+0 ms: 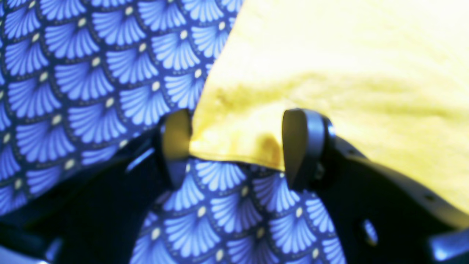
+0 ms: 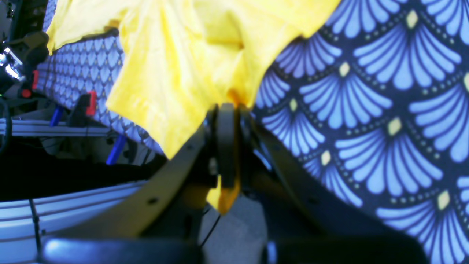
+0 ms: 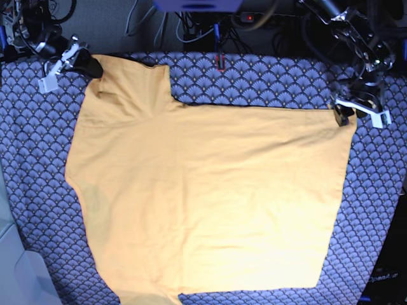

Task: Fold the T-shirt properly
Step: 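Close the left gripper on the shoulder corner of the shirt, then lift both shoulder corners and pull them away from the hem, then fold the shoulder edge over the shirt body toward the hem with both grippers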

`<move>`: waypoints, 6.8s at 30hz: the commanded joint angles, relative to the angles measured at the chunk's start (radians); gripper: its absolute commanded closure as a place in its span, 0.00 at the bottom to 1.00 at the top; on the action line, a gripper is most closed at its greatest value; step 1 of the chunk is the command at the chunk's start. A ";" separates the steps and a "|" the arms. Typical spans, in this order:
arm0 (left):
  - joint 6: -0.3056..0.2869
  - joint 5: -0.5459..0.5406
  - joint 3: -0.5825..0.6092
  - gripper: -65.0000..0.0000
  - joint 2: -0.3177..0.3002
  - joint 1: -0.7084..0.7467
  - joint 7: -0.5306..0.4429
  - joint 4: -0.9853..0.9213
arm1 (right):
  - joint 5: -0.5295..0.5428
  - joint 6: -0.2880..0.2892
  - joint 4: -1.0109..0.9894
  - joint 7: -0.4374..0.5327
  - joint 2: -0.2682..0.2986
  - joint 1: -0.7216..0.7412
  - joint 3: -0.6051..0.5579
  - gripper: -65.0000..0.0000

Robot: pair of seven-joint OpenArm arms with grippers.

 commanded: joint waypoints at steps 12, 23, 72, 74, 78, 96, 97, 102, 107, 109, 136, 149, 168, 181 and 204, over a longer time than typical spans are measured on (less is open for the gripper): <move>-0.004 -0.011 -0.004 0.41 -0.011 -0.009 -0.024 0.016 | -0.206 -0.065 -0.010 -0.048 -0.012 0.009 0.012 1.00; 0.062 -0.011 -0.033 0.41 -0.014 -0.009 -0.024 0.016 | -0.206 -0.065 -0.010 -0.048 -0.012 0.011 0.012 1.00; 0.059 -0.019 0.025 1.00 -0.034 0.131 0.120 0.151 | -0.206 -0.065 0.314 -0.039 -0.012 -0.158 0.111 1.00; 0.059 -0.019 0.025 1.00 -0.029 0.138 0.120 0.177 | -0.206 -0.065 0.344 -0.039 -0.012 -0.177 0.124 1.00; 0.059 -0.019 0.025 1.00 -0.026 0.164 0.120 0.232 | -0.206 -0.065 0.398 -0.042 -0.013 -0.201 0.138 1.00; 0.058 -0.019 0.016 1.00 -0.025 0.263 0.145 0.341 | -0.211 -0.065 0.572 -0.048 -0.147 -0.321 0.344 1.00; 0.058 -0.021 0.000 1.00 -0.025 0.264 0.168 0.344 | -0.211 -0.065 0.572 -0.048 -0.150 -0.332 0.358 1.00; -0.016 -0.068 -0.053 1.00 -0.026 0.263 0.220 0.349 | -0.211 -0.065 0.576 -0.037 -0.151 -0.356 0.378 1.00; -0.022 -0.067 -0.060 1.00 -0.026 0.267 0.220 0.348 | -0.211 -0.065 0.576 -0.042 -0.153 -0.356 0.379 1.00; -0.022 -0.067 -0.061 1.00 -0.026 0.269 0.220 0.348 | -0.211 -0.065 0.576 -0.042 -0.153 -0.356 0.379 1.00; -0.020 0.151 0.028 1.00 -0.034 -0.038 0.220 0.335 | -0.525 -0.065 0.572 -0.390 -0.157 0.166 0.370 1.00; -0.013 0.288 0.046 1.00 -0.035 -0.167 0.216 0.268 | -0.811 -0.065 0.565 -0.438 -0.174 0.405 0.190 1.00; -0.017 0.288 0.046 1.00 -0.077 -0.205 0.214 0.180 | -0.966 -0.065 0.375 -0.425 -0.177 0.654 0.037 1.00; -0.013 0.288 0.154 1.00 -0.077 -0.233 0.208 0.180 | -1.021 -0.065 0.279 -0.392 -0.176 0.741 -0.024 1.00; -0.011 0.288 0.180 1.00 -0.092 -0.319 0.208 0.110 | -1.092 -0.065 0.249 -0.341 -0.180 0.767 -0.038 1.00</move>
